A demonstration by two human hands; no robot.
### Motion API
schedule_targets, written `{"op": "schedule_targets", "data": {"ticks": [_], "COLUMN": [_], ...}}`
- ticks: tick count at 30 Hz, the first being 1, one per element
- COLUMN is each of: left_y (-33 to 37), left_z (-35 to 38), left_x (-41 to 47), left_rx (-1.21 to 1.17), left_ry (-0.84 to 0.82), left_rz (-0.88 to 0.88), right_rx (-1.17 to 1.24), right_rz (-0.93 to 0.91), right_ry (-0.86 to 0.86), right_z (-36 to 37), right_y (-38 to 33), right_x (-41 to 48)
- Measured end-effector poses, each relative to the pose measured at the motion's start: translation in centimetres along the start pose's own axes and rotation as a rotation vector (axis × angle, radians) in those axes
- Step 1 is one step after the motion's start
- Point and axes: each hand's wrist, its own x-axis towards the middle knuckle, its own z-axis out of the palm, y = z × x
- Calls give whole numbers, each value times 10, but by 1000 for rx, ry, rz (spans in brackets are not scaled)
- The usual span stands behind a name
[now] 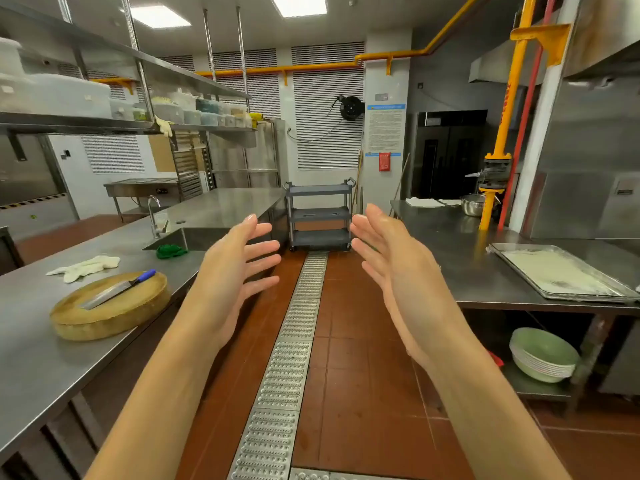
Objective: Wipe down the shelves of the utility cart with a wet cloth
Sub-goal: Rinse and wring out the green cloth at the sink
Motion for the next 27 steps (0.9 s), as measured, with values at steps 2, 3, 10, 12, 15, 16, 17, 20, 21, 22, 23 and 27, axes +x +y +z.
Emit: {"op": "schedule_targets", "data": {"ticks": [2,3,10,12,15,16,17,20,21,22,23,27], "left_y": [-1,-2,-3,-7,-14,-17,-20,-30,-33,-36,-40,-57], "left_z": [-10,-15,-53,-62,-78,-85,-91,-113,-120,-126,-131,-135], "left_x": [19,31,107,127,153,160,167,186,193,201,208,238], "left_rx": [12,14,8,2,2,-5,-4,30,37,46,58,62], "left_ry": [-7,-8,-1,-9,-3,4,12,52,66,81,95,117], "left_rz": [2,-1,-9,-7,-25,-25,-28,-45,-50,-56,-60,-76], "right_rx": [6,-6,-1,-1,6,13,6,-12,-14,-14,-13,9], "right_rz": [-11,-4,-6,1,12,2,-8,-27,-27,-24,-18,17], "right_ry": [5,1,17,40,47,33,19,-26,-30,-29,-31,-59], "right_z": [13,18,63,73,85,89,93,102,104,105,106,112], "right_y": [4,8,24,31,41,44,47,55,60,65,70,95], "right_x": [20,33,105,124,149,155,163,184,192,200,208,242]}}
